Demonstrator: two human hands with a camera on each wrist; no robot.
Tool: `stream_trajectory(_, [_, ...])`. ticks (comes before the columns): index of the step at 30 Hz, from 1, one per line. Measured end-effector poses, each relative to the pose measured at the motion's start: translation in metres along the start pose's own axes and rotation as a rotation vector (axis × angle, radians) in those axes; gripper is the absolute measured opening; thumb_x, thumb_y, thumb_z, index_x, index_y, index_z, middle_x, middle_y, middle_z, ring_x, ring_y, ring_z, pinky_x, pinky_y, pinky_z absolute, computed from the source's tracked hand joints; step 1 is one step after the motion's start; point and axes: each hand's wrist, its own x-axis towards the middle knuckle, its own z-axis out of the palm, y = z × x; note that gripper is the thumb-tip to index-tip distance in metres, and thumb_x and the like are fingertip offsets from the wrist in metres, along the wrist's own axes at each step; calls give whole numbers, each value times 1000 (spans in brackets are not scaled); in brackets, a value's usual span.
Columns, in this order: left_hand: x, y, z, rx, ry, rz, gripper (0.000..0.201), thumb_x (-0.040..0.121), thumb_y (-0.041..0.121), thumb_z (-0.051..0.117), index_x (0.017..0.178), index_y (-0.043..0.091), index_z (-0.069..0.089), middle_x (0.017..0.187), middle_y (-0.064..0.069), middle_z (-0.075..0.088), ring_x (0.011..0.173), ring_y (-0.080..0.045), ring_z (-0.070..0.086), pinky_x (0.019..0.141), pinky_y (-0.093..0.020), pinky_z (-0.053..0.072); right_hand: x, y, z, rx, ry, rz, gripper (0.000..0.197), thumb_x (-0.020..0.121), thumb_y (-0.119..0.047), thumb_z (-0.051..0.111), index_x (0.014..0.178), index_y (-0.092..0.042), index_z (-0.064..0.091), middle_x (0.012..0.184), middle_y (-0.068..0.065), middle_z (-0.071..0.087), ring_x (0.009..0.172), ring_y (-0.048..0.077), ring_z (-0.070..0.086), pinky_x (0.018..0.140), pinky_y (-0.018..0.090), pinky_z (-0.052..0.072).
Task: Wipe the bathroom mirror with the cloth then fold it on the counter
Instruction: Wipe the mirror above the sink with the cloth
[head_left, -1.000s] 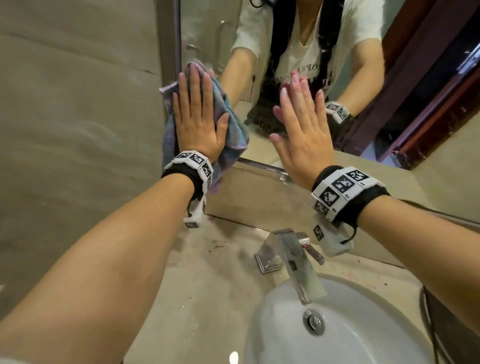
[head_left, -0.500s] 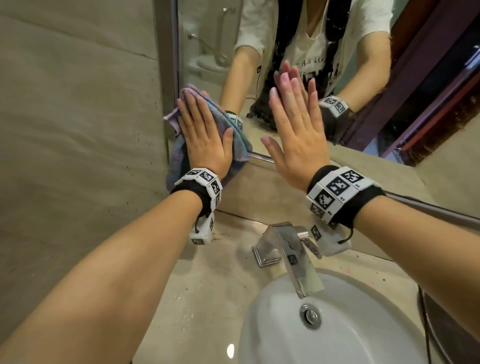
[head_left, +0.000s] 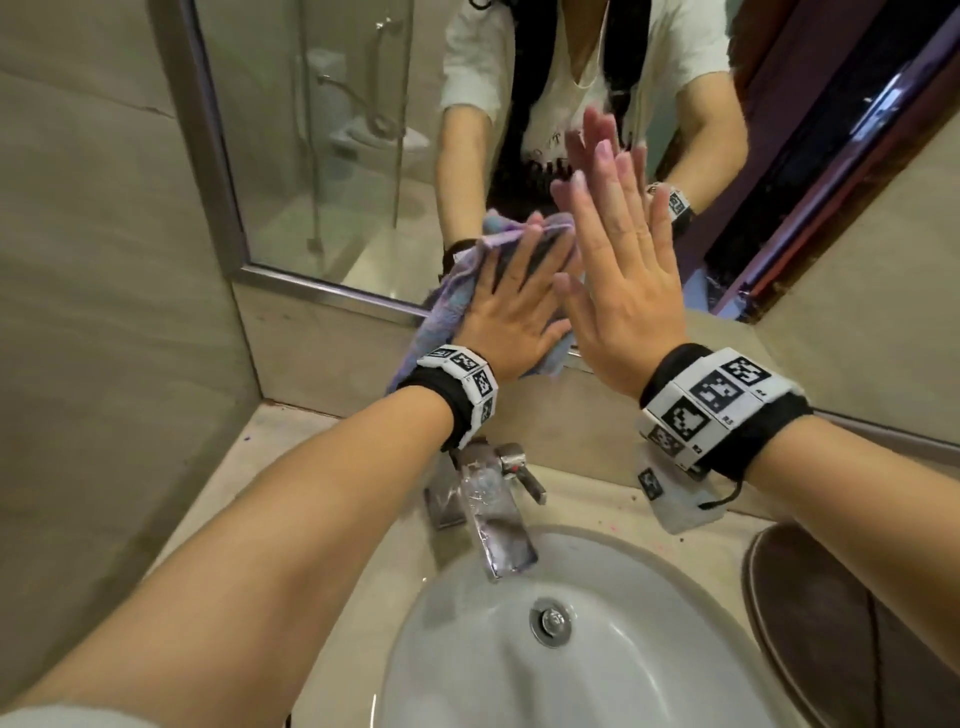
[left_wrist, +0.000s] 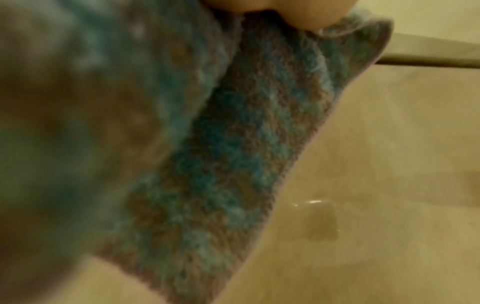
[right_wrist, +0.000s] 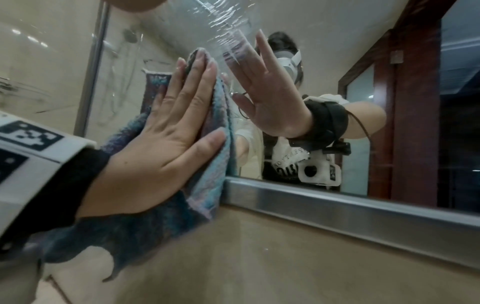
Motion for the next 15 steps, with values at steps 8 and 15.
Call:
stream_trajectory(8, [18, 20, -18, -60, -154, 270, 66, 93, 44, 41, 147, 14, 18, 153, -6, 27, 145, -26, -11, 113, -48, -4, -37, 61, -23, -78, -66, 88, 56, 99, -28, 39, 142, 4, 23, 147, 29, 25, 139, 33, 14, 117, 37, -3])
stream_trajectory(15, [35, -30, -56, -3, -204, 582, 63, 89, 20, 46, 146, 8, 22, 151, -9, 32, 139, -25, 30, 115, -42, 16, -58, 31, -2, -60, -155, 87, 61, 95, -31, 40, 141, 5, 25, 148, 27, 26, 140, 31, 15, 117, 40, 4])
